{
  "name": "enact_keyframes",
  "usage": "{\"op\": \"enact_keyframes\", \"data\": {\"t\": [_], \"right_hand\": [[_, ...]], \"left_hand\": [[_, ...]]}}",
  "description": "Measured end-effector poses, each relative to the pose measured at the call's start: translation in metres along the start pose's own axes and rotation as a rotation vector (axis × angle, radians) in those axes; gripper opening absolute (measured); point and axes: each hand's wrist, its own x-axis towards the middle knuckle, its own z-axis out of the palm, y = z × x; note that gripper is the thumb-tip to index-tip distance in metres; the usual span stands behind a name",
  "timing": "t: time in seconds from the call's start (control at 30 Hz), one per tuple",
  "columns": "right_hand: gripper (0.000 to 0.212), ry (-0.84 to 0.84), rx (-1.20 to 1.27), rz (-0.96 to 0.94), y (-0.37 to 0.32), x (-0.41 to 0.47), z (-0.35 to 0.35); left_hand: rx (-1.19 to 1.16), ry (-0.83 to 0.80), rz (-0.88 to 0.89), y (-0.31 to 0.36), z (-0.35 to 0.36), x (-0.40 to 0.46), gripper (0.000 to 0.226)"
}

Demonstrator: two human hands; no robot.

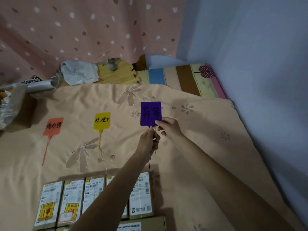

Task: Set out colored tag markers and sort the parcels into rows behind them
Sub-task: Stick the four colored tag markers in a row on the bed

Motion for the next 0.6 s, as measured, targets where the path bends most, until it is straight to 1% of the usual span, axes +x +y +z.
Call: {"op": "enact_keyframes", "data": {"t": [0.07,0.13,0.23,0.3,0.37,0.5,0.53,0.6], "right_hand": [[0.008,0.057,0.041,-0.024,-0.009,0.005,-0.013],[0.006,0.171,0.084,-0.050,-0.021,0.017,-0.034],[0.028,0.312,0.028,-0.092,-0.033,0.043,-0.079],[0.033,0.395,-0.008,-0.090,-0.029,0.062,-0.111],[0.039,0.468,-0.067,-0.046,-0.017,0.080,-0.141],[0.052,0.534,-0.177,0.085,0.011,0.106,-0.184],[0.053,0.540,-0.201,0.109,0.018,0.111,-0.190],[0.045,0.527,-0.296,0.128,0.026,0.114,-0.195]], "left_hand": [[0.014,-0.025,-0.016,0.000,0.009,0.002,0.042],[0.024,-0.052,-0.058,0.000,0.016,0.005,0.038],[0.065,-0.073,-0.104,-0.005,0.015,0.009,0.034],[0.078,-0.058,-0.100,-0.008,0.005,0.010,0.032],[0.079,-0.035,-0.094,-0.012,-0.009,0.010,0.030],[0.097,0.030,-0.101,-0.022,-0.042,0.010,0.031],[0.105,0.046,-0.102,-0.023,-0.049,0.010,0.031],[0.115,0.079,-0.102,-0.024,-0.061,0.010,0.032]]}}
